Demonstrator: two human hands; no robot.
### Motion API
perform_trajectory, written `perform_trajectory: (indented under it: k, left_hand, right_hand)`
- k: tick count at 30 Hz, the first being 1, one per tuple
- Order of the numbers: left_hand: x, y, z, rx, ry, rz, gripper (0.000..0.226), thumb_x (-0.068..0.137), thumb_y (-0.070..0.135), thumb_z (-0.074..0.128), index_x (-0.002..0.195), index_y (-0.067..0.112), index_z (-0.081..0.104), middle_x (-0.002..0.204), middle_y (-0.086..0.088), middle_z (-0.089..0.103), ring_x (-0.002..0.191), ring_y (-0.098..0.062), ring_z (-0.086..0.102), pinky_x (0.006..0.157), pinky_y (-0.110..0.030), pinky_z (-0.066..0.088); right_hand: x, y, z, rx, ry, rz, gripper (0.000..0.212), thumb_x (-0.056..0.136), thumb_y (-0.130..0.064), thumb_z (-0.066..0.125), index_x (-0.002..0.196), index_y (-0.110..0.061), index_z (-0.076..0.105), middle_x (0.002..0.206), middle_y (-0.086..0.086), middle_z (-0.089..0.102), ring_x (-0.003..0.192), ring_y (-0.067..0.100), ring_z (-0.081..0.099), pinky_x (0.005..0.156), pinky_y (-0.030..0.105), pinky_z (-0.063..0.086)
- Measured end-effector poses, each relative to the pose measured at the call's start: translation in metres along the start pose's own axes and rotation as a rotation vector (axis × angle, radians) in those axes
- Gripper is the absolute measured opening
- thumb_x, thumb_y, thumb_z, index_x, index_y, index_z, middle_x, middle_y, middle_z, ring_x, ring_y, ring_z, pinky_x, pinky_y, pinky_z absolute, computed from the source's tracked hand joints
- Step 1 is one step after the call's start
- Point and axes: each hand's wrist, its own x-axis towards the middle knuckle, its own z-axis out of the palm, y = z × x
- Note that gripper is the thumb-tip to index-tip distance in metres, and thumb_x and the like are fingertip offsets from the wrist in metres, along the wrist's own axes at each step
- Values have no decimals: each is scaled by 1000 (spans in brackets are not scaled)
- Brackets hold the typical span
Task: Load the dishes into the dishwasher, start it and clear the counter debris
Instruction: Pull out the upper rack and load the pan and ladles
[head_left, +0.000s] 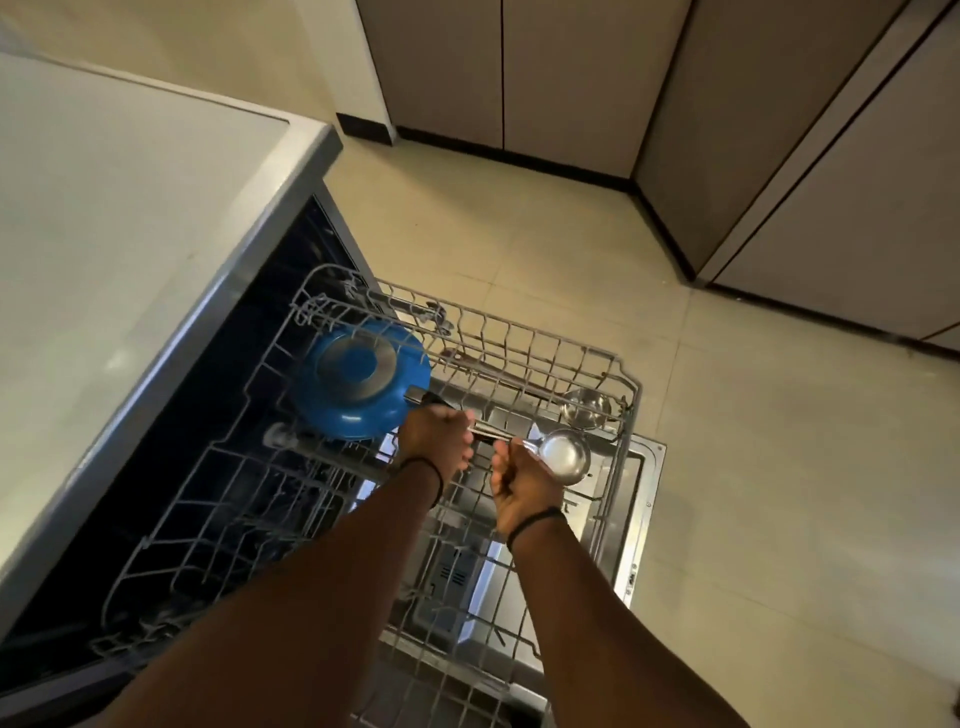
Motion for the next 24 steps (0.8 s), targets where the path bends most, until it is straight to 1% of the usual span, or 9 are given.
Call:
perform_trajectory:
  k: [4,7,10,13,15,16,17,20,24]
  left_hand:
    - [26,1,14,25,-11,-21,16,94,16,59,83,6,64,60,-5,57,44,-15,50,40,-24,42]
    - [41,-4,21,69,-24,-42,14,94,17,60,86,6,63,62,-6,58,45,-15,51,38,-22,43]
    - [51,-12,30,92,-20,-60,13,93,18,63,88,6,62,63,-6,58,46,-17,52,37,-21,44]
    - [64,-17,34,143,-10,-66,10,91,17,64,89,7,65,67,-7,61,51,-19,57,45,-29,49]
    - [75,-23,33,268,10,-2,10,88,12,63,93,5,68,78,-11,67,67,-26,65,63,-41,58]
    - [80,-28,33,340,28,26,13,86,10,62,96,6,69,86,-13,69,76,-29,68,72,-44,59]
    - [84,-35,33,397,59,40,15,84,11,63,97,8,69,90,-13,71,81,-30,69,75,-45,59]
    - [84,-49,35,415,91,41,15,79,16,68,94,17,65,90,-8,71,79,-27,69,70,-43,60]
    - [71,-51,35,457,63,66,11,81,22,62,92,20,63,86,-5,70,77,-27,69,68,-43,60]
  right_hand:
    - [14,-2,1,2,36,12,13,96,-13,56,87,-6,61,54,-2,65,39,4,53,34,15,36]
    - [21,2,3,-8,109,-9,14,96,-15,57,87,-5,63,61,1,63,39,5,51,34,16,35]
    - [25,1,4,-20,167,-11,19,95,-12,55,78,-7,62,60,2,62,39,7,51,35,16,36]
    - [30,-7,4,-33,167,32,20,96,-7,49,78,-9,58,62,4,57,38,10,47,34,16,34]
    - [35,-10,3,-57,176,73,20,96,-2,42,81,-8,53,58,5,52,34,11,43,32,15,29]
    - [37,-11,2,-69,168,91,20,95,1,38,81,-7,50,53,5,48,31,10,39,31,15,26]
    - [37,-11,1,-82,155,106,22,94,4,34,80,-8,48,46,3,43,28,10,35,31,16,24]
    - [34,-14,-3,-141,144,114,23,92,5,33,78,-7,48,38,0,38,26,10,32,31,16,22]
    - [25,-12,-4,-174,203,-8,18,91,0,48,77,-3,57,51,6,54,33,12,43,33,16,31]
